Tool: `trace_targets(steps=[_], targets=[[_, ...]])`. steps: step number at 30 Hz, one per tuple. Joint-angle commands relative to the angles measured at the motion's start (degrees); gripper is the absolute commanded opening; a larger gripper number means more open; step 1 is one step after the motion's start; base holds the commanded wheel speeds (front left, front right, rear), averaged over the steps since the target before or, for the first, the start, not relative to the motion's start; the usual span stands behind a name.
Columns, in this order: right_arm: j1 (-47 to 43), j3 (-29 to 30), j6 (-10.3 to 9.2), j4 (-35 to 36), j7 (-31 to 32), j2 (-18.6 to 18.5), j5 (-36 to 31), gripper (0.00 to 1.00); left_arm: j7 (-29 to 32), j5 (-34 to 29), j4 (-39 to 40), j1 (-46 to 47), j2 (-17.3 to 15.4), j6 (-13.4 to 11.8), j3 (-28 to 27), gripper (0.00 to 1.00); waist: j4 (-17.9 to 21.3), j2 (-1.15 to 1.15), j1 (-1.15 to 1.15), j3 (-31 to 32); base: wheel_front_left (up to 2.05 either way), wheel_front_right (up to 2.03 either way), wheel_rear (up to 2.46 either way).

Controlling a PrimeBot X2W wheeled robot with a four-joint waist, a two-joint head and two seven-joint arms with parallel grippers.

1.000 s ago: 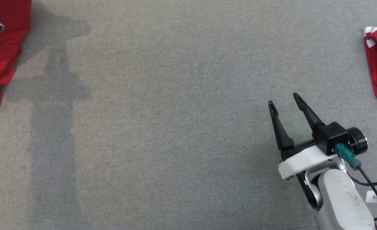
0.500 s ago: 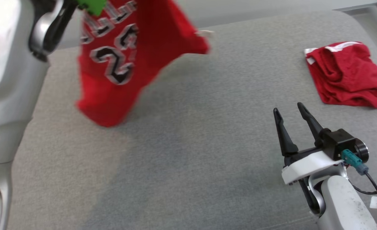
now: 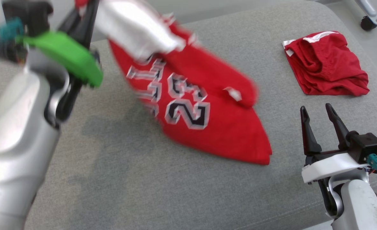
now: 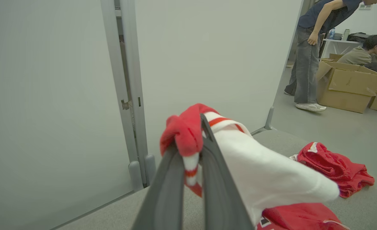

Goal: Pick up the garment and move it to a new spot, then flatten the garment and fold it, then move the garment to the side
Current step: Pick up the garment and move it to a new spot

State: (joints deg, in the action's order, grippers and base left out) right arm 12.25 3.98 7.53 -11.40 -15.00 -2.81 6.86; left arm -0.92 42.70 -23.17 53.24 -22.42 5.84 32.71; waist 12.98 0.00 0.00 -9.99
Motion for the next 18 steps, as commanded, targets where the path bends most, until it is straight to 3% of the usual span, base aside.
trace_targets(steps=[1,8,18], targets=[[-0.46,0.26,-0.09,0.41,-0.25,-0.17,-0.12,1.00,-1.08,1.02,-1.18,-3.66,-0.84,-0.54,-0.60,0.00,0.00,0.00,0.00,-1.08,0.00,0.00,0.00],[0.49,0.15,-0.09,0.75,-0.26,-0.18,0.55,1.00,-5.16,4.06,-9.52,-15.44,-2.68,-1.25,-2.09,0.00,-0.39,0.00,0.00,-4.28,0.00,0.00,0.00],[2.87,-1.10,-0.09,0.76,-0.25,-0.18,0.65,1.00,-8.80,5.08,-16.81,-15.38,-3.74,-0.62,-3.79,0.00,-0.79,0.00,0.00,-8.07,0.00,0.00,0.00]])
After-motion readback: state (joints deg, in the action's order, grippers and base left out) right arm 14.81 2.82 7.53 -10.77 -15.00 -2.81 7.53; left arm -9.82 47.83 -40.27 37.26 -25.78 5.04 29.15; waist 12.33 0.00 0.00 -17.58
